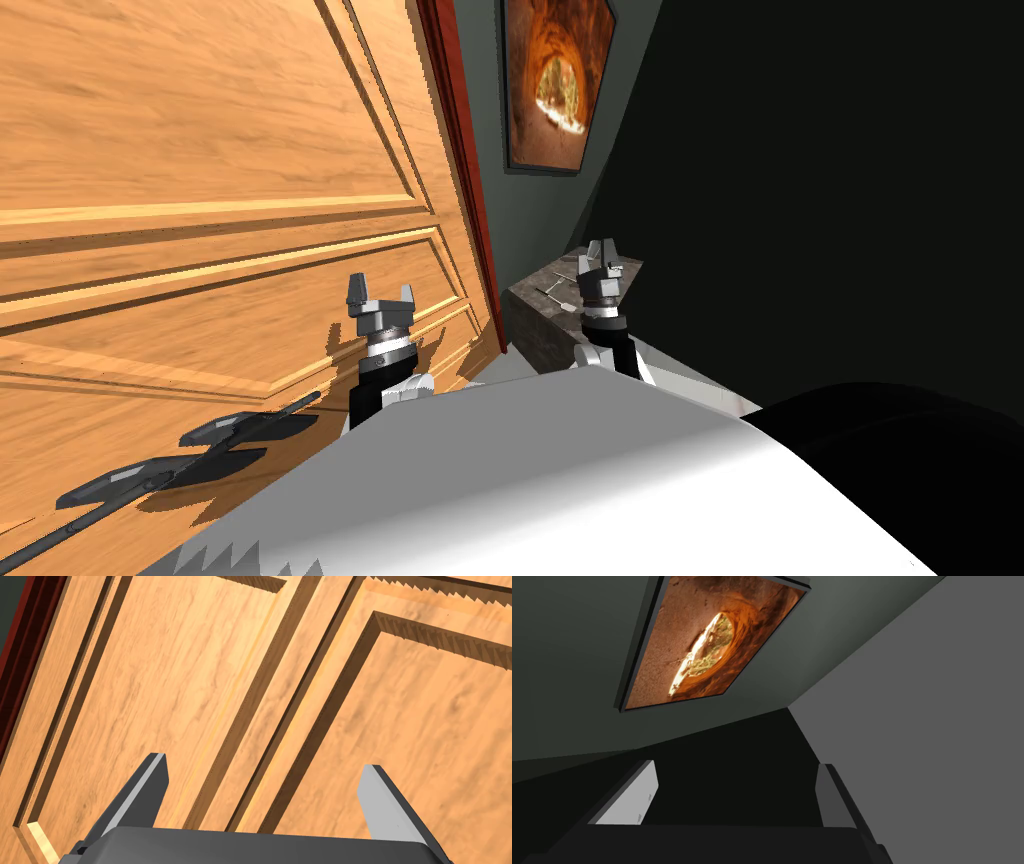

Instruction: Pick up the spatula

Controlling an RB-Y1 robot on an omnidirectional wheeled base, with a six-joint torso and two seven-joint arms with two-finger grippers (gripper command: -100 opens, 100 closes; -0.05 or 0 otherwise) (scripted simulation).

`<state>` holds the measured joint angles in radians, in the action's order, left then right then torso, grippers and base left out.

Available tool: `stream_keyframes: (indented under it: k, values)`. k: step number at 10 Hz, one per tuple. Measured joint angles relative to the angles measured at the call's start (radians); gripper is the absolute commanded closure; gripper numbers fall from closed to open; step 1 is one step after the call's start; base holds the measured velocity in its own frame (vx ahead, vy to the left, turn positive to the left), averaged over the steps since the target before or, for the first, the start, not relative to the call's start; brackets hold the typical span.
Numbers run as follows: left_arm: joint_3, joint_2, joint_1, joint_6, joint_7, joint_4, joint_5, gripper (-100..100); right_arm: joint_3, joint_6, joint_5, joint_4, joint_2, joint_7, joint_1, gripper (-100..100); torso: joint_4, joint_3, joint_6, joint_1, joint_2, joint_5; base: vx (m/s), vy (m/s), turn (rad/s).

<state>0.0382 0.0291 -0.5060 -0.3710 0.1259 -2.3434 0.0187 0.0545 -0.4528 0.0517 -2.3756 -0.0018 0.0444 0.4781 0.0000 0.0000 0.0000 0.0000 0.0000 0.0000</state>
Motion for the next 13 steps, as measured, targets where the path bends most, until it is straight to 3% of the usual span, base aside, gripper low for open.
stream_keyframes:
  k: [2,6,13]
  values:
    - [0.0,0.0,0.0,0.0,0.0,0.0,0.0,0,-0.012,0.037,-0.001,0.013,-0.043,-0.015,-0.032,-100,0.0,0.0,0.0,0.0,0.001,0.0,-0.017,0.004,0.112]
    - [0.0,0.0,0.0,0.0,0.0,0.0,0.0,0,-0.058,0.163,-0.016,0.041,-0.119,-0.073,-0.114,-100,0.0,0.0,0.0,0.0,0.001,0.0,-0.021,0.002,0.136]
    - [0.0,0.0,0.0,0.0,0.0,0.0,0.0,0,-0.114,0.348,-0.042,0.143,-0.179,-0.155,-0.247,-100,0.0,0.0,0.0,0.0,0.0,0.0,-0.009,0.001,0.075]
